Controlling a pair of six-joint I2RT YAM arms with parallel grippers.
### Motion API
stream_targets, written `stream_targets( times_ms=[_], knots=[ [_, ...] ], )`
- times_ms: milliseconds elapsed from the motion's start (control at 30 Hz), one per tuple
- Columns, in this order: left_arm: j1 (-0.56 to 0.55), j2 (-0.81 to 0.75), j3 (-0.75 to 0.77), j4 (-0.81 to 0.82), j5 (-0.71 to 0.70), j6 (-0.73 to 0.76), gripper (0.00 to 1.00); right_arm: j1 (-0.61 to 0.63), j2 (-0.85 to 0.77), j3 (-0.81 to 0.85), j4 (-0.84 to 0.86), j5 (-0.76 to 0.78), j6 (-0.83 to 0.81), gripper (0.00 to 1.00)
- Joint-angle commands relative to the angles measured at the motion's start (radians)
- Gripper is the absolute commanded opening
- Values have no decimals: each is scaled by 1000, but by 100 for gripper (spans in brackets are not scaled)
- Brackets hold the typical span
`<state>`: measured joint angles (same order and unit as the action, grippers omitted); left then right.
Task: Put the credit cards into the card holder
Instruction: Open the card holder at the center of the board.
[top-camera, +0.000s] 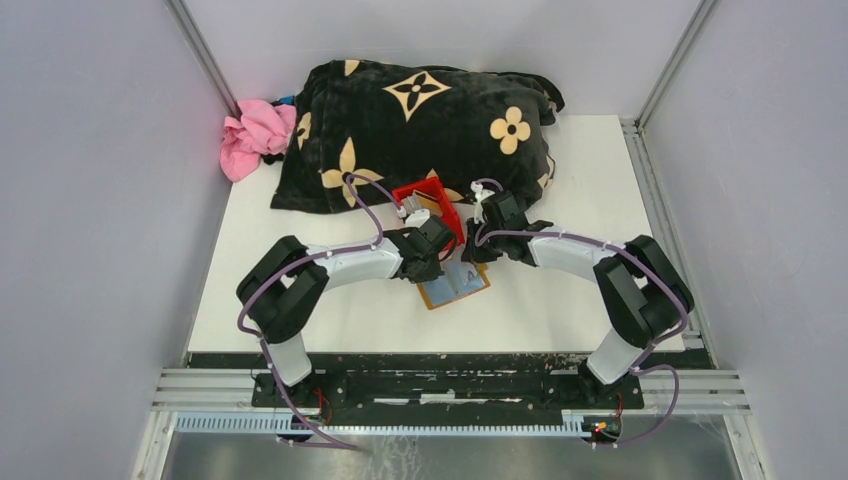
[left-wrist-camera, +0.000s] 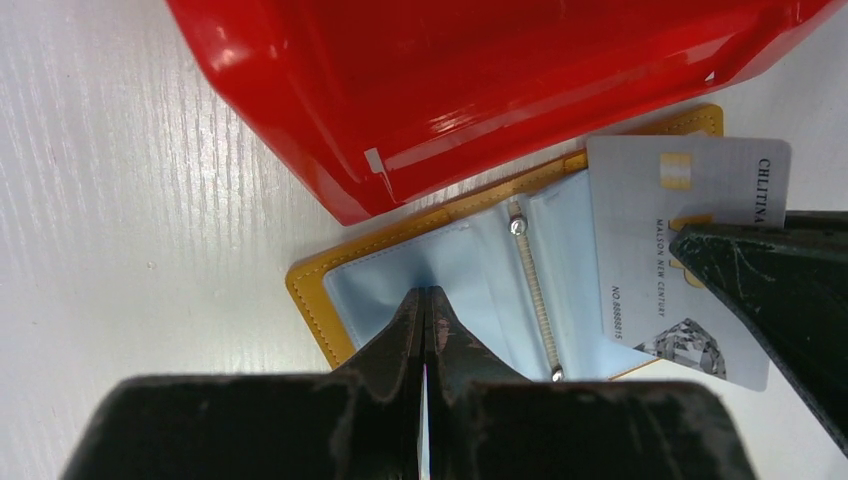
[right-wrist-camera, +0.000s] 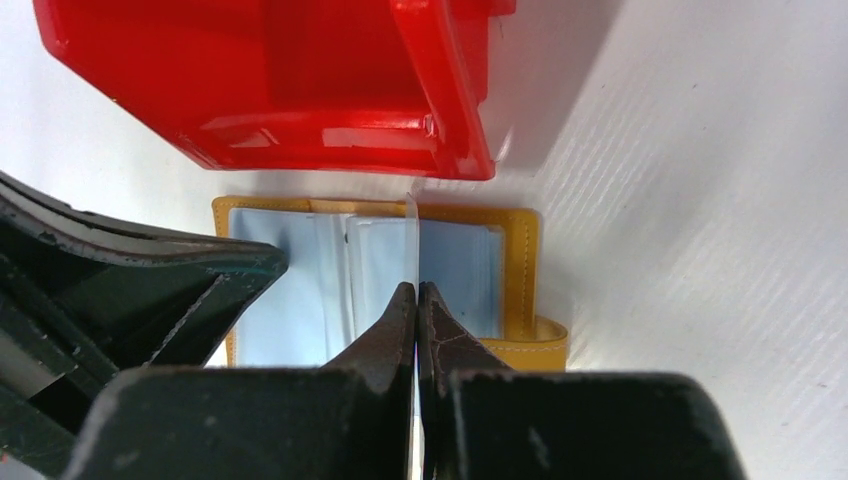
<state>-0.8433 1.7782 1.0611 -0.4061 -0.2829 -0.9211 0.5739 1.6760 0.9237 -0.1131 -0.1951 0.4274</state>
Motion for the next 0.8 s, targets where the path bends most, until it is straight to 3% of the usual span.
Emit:
stream_targets(
  times_ms=[0, 767],
  knots=[
    [22, 69, -40, -85, -47, 93, 3, 23, -16, -68, -3, -25, 67, 1],
    [21, 65, -61, -52, -30, 102, 3, 36, -138, -44, 9, -69, 122, 1]
  ],
)
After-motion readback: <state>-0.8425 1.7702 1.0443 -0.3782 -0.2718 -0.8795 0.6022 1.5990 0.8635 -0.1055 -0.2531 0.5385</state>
